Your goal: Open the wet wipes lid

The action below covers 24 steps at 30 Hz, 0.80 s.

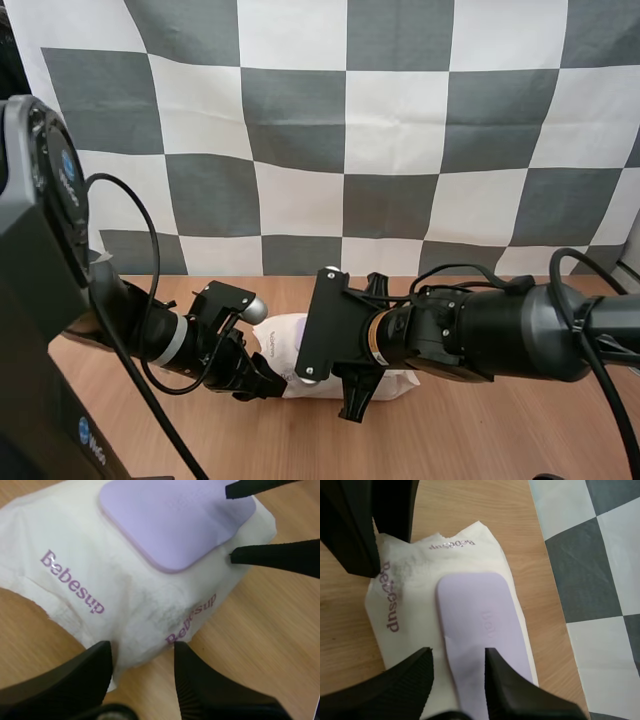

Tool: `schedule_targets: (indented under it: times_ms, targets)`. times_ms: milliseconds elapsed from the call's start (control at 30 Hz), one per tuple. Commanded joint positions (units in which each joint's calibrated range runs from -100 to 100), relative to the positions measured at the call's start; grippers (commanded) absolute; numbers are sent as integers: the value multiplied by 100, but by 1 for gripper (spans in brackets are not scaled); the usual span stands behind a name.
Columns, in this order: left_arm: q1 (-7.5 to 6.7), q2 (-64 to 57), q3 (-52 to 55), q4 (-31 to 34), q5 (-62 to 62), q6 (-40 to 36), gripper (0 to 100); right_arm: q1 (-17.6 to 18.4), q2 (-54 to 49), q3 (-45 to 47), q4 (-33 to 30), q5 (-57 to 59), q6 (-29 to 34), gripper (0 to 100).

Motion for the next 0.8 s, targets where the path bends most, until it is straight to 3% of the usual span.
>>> schedule_targets:
  times_ms: [0, 667, 767]
  targets:
    - [-1, 32, 3, -151, 218, 138, 65, 4, -6, -4, 5, 2, 2, 58]
    - [-1, 354, 3, -663, 390, 566, 65, 4, -6, -4, 5, 21, 2, 57]
    - [-1, 475, 3, -708, 390, 566, 55, 4, -6, -4, 5, 3, 2, 56]
